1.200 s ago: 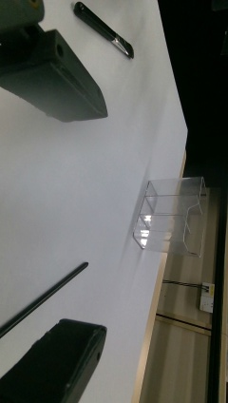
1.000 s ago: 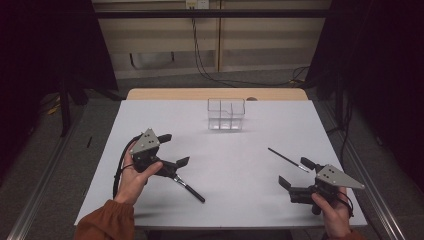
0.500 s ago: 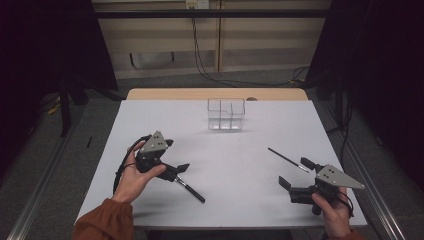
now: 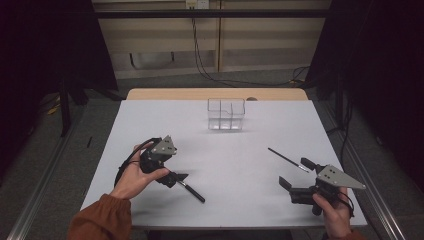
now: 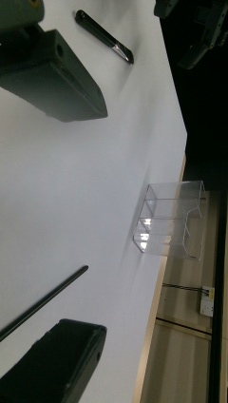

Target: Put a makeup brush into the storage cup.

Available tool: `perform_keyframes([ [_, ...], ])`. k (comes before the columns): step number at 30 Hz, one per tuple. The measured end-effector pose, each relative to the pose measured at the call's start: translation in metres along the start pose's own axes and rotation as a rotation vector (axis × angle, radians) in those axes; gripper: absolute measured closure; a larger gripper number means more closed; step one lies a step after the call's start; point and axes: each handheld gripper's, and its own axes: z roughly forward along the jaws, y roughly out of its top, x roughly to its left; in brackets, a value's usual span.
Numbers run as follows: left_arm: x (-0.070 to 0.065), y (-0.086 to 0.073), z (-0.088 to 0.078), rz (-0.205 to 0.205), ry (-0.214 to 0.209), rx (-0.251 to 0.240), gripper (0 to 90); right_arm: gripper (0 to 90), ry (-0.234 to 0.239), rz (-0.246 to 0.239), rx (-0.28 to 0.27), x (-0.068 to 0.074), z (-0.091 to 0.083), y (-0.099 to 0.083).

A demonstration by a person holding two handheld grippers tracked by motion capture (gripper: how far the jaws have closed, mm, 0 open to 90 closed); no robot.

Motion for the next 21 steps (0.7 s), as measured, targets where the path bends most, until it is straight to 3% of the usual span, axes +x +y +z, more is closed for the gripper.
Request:
perform_keyframes([
  [3, 0.0, 0.0, 0.002, 0.017, -0.023, 0.027, 6.2, 0.1, 0.001, -0.002, 0.002, 0.0, 0.0, 0.0],
  [4, 0.0, 0.001, 0.004, 0.028, -0.041, 0.062, 6.1, 0.1, 0.0, -0.002, 0.002, 0.0, 0.001, 0.0],
  [6, -0.001, 0.001, 0.007, 0.042, -0.052, 0.086, 6.2, 0.1, 0.001, -0.002, 0.002, 0.0, 0.0, 0.0],
  [7, -0.002, 0.0, 0.01, 0.043, -0.079, 0.1, 6.3, 0.1, 0.001, -0.002, 0.001, 0.0, 0.0, 0.0],
  [11, -0.004, -0.001, 0.015, 0.07, -0.082, 0.138, 6.6, 0.1, 0.003, -0.003, -0.001, 0.001, 0.0, 0.0],
  [14, -0.005, 0.0, 0.02, 0.09, -0.132, 0.164, 7.1, 0.1, 0.004, -0.004, 0.0, 0.001, 0.0, 0.0],
  [15, -0.005, 0.0, 0.02, 0.09, -0.132, 0.164, 8.6, 0.1, 0.004, -0.004, 0.0, 0.001, 0.0, 0.0],
  [16, -0.008, 0.001, 0.023, 0.123, -0.133, 0.188, 10.0, 0.0, 0.007, -0.004, 0.001, 0.001, 0.0, 0.0],
  [21, -0.009, 0.004, 0.031, 0.144, -0.162, 0.232, 9.3, 0.0, 0.016, -0.011, 0.006, 0.003, 0.001, 0.0],
])
